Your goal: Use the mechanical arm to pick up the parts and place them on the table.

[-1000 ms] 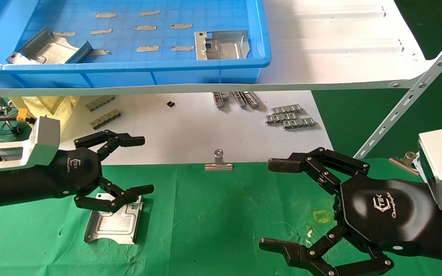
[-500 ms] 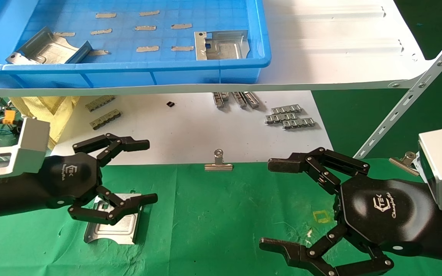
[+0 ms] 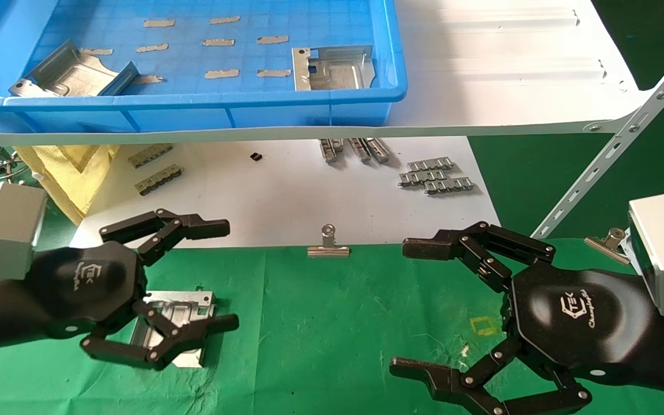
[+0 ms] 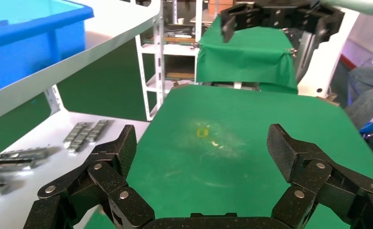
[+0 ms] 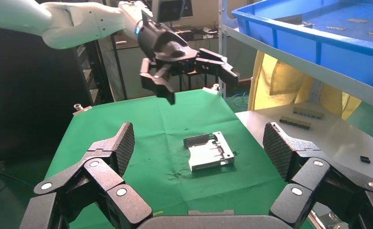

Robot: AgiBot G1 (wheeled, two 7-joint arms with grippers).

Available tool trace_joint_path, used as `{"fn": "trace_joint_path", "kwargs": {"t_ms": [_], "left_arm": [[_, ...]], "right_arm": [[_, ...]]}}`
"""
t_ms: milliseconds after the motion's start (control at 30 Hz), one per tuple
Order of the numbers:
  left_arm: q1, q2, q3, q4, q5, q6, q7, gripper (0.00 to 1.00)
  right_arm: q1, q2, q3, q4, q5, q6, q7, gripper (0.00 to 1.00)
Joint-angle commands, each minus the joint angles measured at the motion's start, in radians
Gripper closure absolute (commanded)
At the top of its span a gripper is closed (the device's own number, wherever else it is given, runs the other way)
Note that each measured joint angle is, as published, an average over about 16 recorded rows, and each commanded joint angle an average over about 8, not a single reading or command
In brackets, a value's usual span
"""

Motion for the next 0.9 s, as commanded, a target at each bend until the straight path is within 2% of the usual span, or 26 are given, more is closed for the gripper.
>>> {"fn": "trace_joint_path", "kwargs": {"t_ms": [33, 567, 900], "left_arm": [[0.018, -0.007, -0.018, -0.033, -0.005, -0.004, -0.021, 0.00], [0.149, -0.063, -0.150, -0.280, -0.043, -0.032, -0.172, 0.00], [0.161, -0.068, -0.162, -0.299, -0.048, -0.036, -0.180, 0.00]], "right_arm": [[0.000, 0.000, 0.000, 0.000, 0.000, 0.000, 0.000, 0.00], [0.000, 0.000, 0.000, 0.000, 0.000, 0.000, 0.000, 0.00], [0.000, 0.000, 0.000, 0.000, 0.000, 0.000, 0.000, 0.00]]}}
